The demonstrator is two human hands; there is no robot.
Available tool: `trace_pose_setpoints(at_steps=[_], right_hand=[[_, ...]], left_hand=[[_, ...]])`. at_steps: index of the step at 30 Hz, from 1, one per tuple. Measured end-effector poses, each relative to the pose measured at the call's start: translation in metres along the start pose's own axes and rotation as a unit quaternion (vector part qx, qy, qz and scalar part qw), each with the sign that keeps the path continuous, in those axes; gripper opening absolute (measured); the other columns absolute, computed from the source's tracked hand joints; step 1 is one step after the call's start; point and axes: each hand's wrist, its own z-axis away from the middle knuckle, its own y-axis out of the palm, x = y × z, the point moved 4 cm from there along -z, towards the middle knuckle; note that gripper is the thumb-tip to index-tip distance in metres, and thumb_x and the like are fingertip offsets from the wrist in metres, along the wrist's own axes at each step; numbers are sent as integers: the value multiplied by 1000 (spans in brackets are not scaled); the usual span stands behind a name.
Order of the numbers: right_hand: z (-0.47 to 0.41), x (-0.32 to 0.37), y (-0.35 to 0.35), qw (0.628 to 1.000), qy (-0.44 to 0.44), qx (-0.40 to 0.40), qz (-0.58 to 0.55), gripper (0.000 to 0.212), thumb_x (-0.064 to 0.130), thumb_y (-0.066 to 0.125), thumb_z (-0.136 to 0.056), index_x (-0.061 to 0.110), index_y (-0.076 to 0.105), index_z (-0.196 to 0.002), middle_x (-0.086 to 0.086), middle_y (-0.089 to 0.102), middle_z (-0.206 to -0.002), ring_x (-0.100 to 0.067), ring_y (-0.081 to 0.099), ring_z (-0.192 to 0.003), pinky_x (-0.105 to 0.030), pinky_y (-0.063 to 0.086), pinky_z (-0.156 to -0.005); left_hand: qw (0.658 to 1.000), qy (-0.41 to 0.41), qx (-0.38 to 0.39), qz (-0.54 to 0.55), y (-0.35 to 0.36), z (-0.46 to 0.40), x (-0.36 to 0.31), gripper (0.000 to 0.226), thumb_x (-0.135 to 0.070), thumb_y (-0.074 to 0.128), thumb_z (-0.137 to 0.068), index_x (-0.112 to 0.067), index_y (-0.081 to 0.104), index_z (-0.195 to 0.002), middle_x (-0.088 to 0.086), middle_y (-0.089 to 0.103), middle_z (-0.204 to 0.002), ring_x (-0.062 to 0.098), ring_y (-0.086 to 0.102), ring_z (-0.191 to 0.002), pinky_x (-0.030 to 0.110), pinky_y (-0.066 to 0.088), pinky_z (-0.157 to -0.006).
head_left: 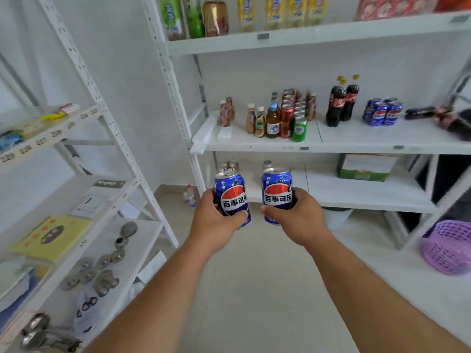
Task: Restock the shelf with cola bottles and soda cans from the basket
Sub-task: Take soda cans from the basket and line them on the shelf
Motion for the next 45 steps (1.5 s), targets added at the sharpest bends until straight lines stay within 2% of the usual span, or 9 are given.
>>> trace_pose_setpoints(at_steps=[3, 9, 16, 23, 31, 33, 35, 39, 45], right_hand=[[-13, -8, -32, 999, 14, -48, 8, 45, 30, 93, -77, 30, 62, -110, 15, 70, -96, 0, 68, -86, -15, 49, -65], [-35, -18, -82, 989, 35, -141, 34, 54, 35, 94, -74, 24, 66, -119, 11, 74, -101, -5, 70, -92, -25, 57, -78], [-62, -25, -129, 975, 50, -212, 46, 54, 37, 93, -75, 24, 65, -119, 12, 72, -101, -1, 68, -90, -17, 50, -68], [-103, -57, -190, 970, 62, -232, 32, 54, 36, 93, -76, 27, 61, -119, 14, 70, -99, 2, 65, -88, -13, 47, -64], [-163, -104, -306, 969, 71, -237, 9, 60, 35, 94, -75, 23, 63, -125, 9, 72, -106, -6, 69, -95, -20, 55, -75], [-176, -111, -336, 969, 70, -235, 14, 58, 36, 94, -75, 25, 64, -123, 11, 72, -104, -3, 69, -93, -17, 53, -71], [-190, -117, -363, 970, 67, -232, 17, 55, 36, 94, -75, 25, 64, -121, 11, 72, -102, -3, 69, -91, -16, 52, -69], [-216, -134, -396, 971, 76, -226, 10, 55, 34, 94, -75, 24, 65, -121, 8, 74, -103, -6, 71, -93, -26, 60, -80], [-271, -158, -423, 971, 90, -219, 20, 51, 34, 94, -74, 27, 65, -116, 10, 74, -99, -5, 71, -90, -18, 54, -71]], left_hand=[[999, 20, 48, -1, 37, -26, -15, 56, -8, 86, -78, -27, 57, -123, -12, 71, -105, -14, 67, -78, 5, 51, -59], [991, 62, 119, 4, 92, -72, -35, 60, -11, 88, -77, -24, 55, -125, -11, 69, -107, -2, 67, -90, 5, 49, -58], [976, 87, 199, 7, 153, -111, -62, 62, -12, 88, -78, -31, 49, -122, -20, 63, -105, -7, 62, -93, 11, 46, -70], [968, 99, 230, -6, 242, -144, -90, 67, -14, 89, -77, -24, 54, -133, -19, 63, -107, -8, 60, -93, 10, 44, -68], [969, 84, 232, -12, 368, -170, -131, 63, -10, 89, -76, -26, 54, -127, -17, 67, -107, -7, 65, -91, 6, 48, -60], [970, 81, 227, -15, 396, -173, -144, 62, -10, 88, -77, -28, 54, -125, -19, 66, -105, -7, 65, -89, 5, 47, -58], [971, 79, 226, -16, 422, -176, -155, 60, -11, 88, -78, -31, 53, -122, -20, 65, -104, -7, 63, -89, 7, 45, -60], [970, 75, 232, -12, 463, -190, -166, 61, -9, 88, -77, -31, 53, -121, -17, 66, -107, -6, 63, -93, 10, 46, -68], [969, 67, 239, -14, 517, -234, -172, 64, -8, 88, -76, -31, 52, -124, -17, 66, -111, -2, 65, -97, 13, 49, -72]])
